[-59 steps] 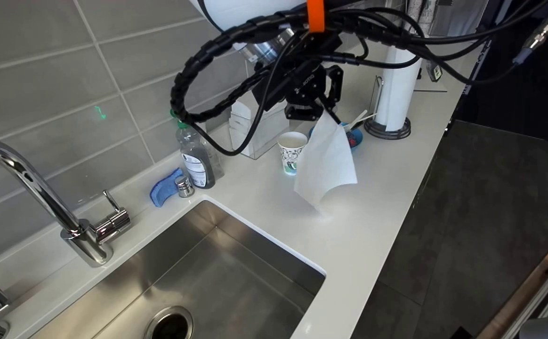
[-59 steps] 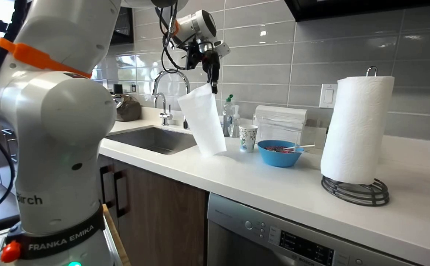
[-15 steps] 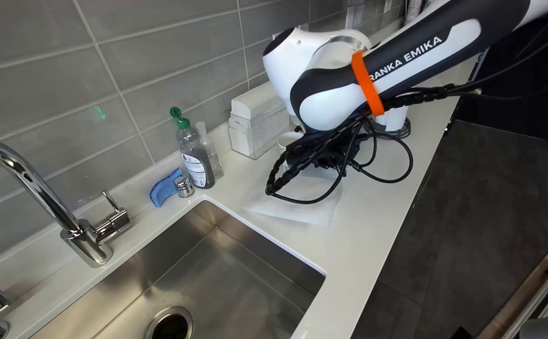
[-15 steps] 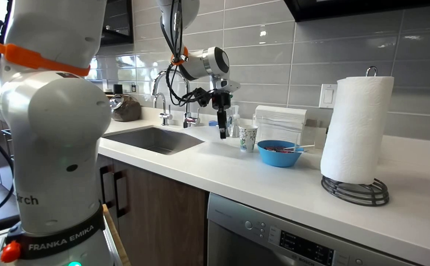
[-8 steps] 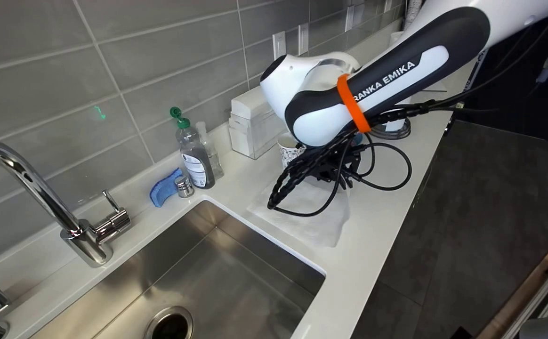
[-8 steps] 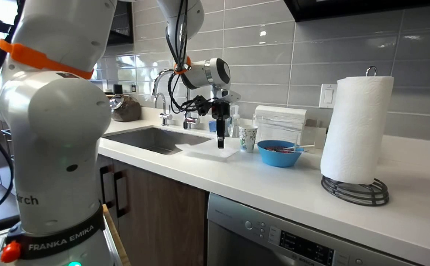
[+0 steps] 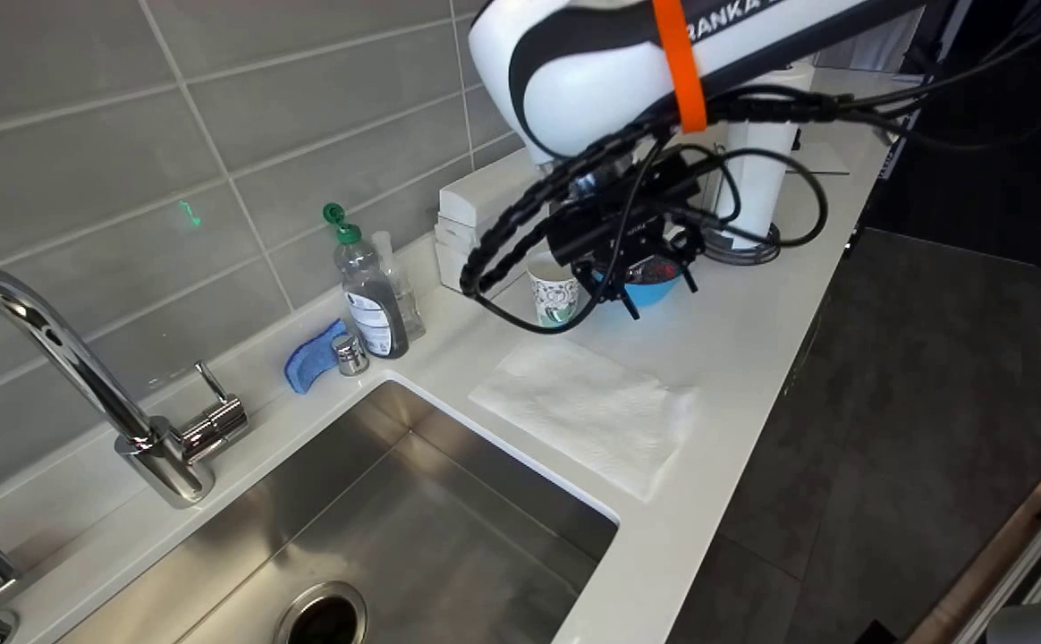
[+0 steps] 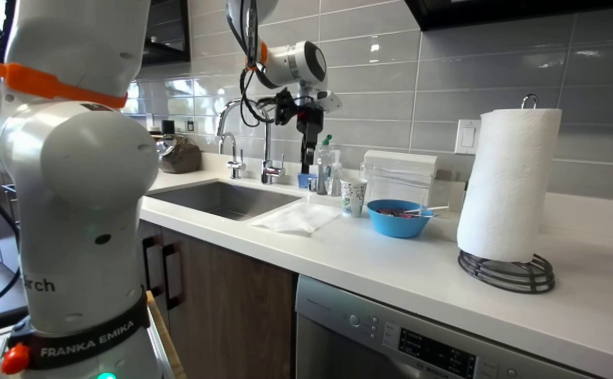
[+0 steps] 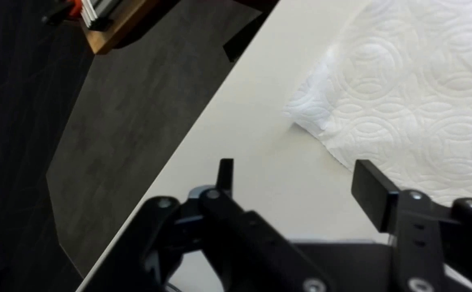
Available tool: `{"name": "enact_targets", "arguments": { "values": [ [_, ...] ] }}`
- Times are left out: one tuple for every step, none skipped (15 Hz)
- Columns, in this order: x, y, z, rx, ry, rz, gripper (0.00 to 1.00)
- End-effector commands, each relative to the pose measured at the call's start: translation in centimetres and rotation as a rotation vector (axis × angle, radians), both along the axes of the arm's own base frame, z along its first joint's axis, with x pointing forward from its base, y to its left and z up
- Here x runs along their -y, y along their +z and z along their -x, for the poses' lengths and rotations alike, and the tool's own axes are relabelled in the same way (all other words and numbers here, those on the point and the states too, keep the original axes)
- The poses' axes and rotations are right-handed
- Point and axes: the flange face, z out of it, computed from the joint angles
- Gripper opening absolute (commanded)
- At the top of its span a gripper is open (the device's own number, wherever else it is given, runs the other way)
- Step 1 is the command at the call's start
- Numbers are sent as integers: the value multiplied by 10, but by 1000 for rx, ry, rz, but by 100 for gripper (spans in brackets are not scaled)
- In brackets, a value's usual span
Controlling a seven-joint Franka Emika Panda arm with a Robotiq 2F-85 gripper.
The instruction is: Rip up a paper towel on the table
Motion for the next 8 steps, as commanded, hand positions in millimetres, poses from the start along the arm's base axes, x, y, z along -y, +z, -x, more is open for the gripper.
{"name": "enact_targets", "arguments": {
  "values": [
    [7,66,20,-62,131,-39,100],
    [12,84,22,-75,187,-74,100],
    [18,99,22,-81,234,-97,100],
    [27,111,20,-86,283,-128,100],
    [13,94,19,-55,209,-78,100],
    [19,107,19,-52,243,-97,100],
    [24,114,20,-50,260,-108,100],
    [27,116,19,-51,268,-113,100]
  ]
}}
